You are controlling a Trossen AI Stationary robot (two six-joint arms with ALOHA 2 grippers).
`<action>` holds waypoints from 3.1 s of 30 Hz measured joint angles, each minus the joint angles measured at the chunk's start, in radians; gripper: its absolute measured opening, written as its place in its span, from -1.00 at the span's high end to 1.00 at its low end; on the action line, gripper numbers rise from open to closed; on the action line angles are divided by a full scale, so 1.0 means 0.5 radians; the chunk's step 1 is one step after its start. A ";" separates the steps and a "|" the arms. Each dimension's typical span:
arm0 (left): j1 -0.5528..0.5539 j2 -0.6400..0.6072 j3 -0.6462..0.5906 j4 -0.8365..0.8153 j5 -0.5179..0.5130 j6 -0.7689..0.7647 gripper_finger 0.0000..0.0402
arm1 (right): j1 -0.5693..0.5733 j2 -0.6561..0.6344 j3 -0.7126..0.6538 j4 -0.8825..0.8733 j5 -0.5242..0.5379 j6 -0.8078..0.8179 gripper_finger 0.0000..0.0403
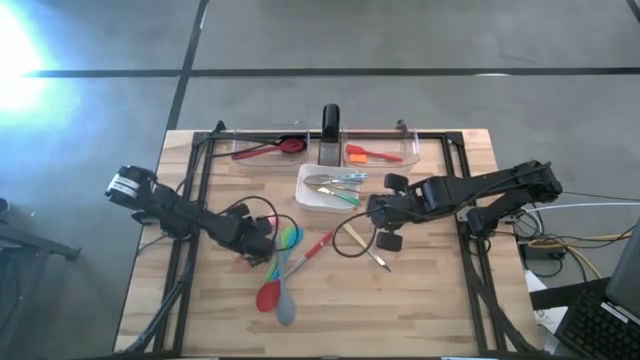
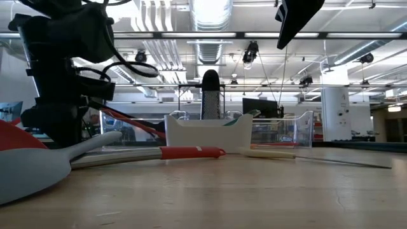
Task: Pick & Place Kitchen Items
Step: Put the pink spatula into the right transparent bin
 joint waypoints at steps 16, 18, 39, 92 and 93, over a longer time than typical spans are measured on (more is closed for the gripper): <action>0.385 -0.113 -0.088 0.325 0.120 0.742 0.12 | -0.001 0.001 -0.013 0.062 0.001 -0.049 0.74; 0.416 -0.112 -0.088 0.335 0.145 0.800 0.12 | -0.001 0.001 -0.013 0.062 0.001 -0.049 0.74; 0.570 -0.109 -0.037 0.371 0.178 1.249 -0.17 | -0.002 0.001 -0.018 0.061 -0.001 -0.042 0.68; 1.020 0.050 -0.131 0.639 0.622 1.379 0.97 | -0.009 0.002 -0.022 0.097 0.000 -0.086 0.74; 1.022 0.037 -0.133 0.639 0.635 1.380 0.98 | -0.009 0.002 -0.022 0.097 -0.001 -0.086 0.74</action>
